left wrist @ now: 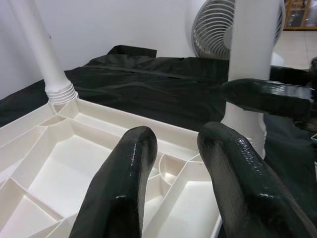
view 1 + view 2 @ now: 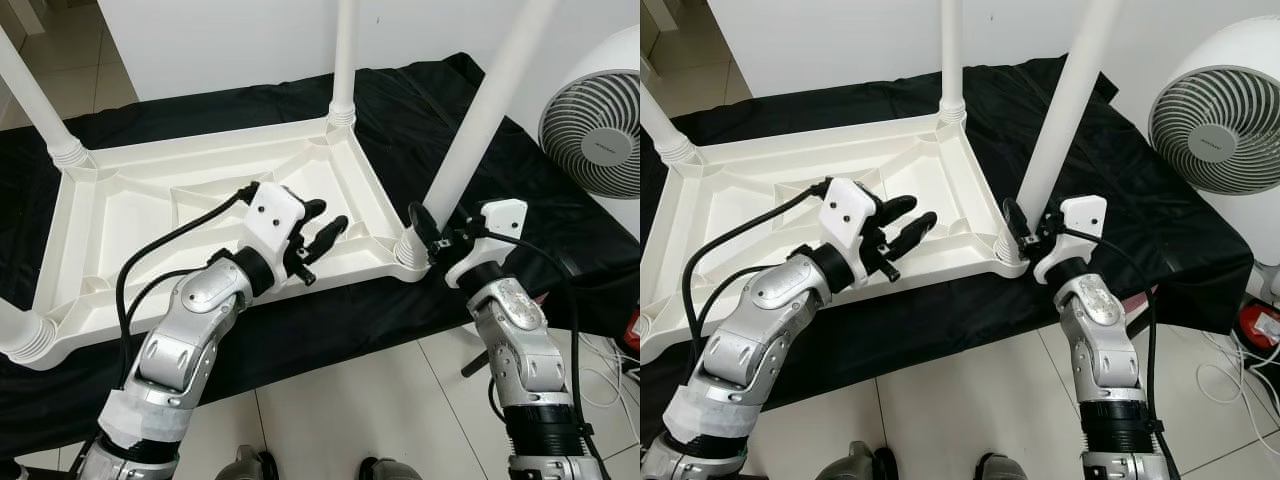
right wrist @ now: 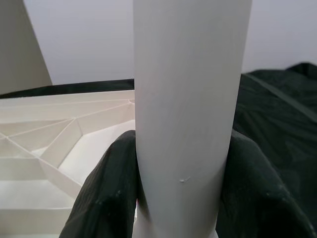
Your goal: Building children table
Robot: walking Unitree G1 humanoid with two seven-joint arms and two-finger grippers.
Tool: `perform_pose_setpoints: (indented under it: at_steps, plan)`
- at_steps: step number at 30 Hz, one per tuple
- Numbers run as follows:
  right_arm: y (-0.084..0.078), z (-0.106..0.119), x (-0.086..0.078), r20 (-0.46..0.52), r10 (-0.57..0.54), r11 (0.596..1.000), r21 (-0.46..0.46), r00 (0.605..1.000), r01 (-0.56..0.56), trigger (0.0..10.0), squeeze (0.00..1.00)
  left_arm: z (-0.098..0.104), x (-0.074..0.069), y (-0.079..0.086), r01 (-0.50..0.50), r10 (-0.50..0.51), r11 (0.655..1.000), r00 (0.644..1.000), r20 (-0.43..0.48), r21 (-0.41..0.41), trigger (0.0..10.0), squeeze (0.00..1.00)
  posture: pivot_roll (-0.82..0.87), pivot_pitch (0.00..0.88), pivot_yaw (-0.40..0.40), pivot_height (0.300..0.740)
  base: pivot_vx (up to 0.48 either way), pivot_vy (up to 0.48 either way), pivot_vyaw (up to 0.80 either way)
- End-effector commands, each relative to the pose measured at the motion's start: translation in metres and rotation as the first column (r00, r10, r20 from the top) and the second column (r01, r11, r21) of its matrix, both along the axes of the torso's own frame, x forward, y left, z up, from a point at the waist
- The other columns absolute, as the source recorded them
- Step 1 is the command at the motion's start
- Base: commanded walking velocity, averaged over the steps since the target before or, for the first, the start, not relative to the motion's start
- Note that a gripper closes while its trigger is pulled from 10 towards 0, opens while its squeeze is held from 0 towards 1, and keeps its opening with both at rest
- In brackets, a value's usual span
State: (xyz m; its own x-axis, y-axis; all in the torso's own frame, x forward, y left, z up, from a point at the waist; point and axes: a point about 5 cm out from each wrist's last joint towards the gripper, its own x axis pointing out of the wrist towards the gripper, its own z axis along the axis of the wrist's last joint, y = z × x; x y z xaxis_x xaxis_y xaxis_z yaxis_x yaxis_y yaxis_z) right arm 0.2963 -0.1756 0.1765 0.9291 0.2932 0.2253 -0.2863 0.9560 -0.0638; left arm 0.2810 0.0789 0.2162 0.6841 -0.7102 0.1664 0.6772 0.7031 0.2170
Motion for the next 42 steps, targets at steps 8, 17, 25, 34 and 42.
perform_pose_setpoints:
  at_steps: [8,17,25,34,42]
  plan:
    - [-0.003,-0.037,-0.024,-0.091,0.014,0.999,-0.048,0.996,-0.019,10.0,0.00,0.006,-0.002,0.002,-0.007,0.007,1.000,1.000,0.015,-0.007,10.0,0.00,-0.10,0.161,0.065,0.740,0.000,0.000,0.00]
    - [-0.002,-0.044,-0.037,-0.043,0.033,0.993,-0.111,0.999,-0.038,10.0,0.00,0.005,-0.002,0.001,0.000,0.001,1.000,1.000,0.012,-0.006,10.0,0.00,-0.10,0.168,0.075,0.740,0.000,0.000,0.00]
    - [0.001,-0.044,-0.043,0.012,0.055,0.977,-0.205,0.998,-0.051,10.0,0.00,0.005,-0.003,0.001,0.004,-0.004,1.000,1.000,0.008,-0.003,10.0,0.00,-0.10,0.171,0.079,0.740,0.000,0.000,0.00]
    - [-0.003,-0.052,-0.033,-0.097,0.012,0.994,-0.103,0.995,-0.022,10.0,0.00,0.005,-0.005,0.001,0.009,-0.009,1.000,1.000,0.007,-0.002,10.0,0.00,-0.10,0.166,0.079,0.740,0.000,0.000,0.00]
    - [-0.001,-0.051,-0.022,-0.159,0.008,0.993,-0.114,0.987,-0.027,10.0,0.00,0.005,-0.005,0.000,0.009,-0.009,1.000,1.000,0.009,0.000,10.0,0.00,-0.09,0.158,0.075,0.740,0.000,0.000,0.00]
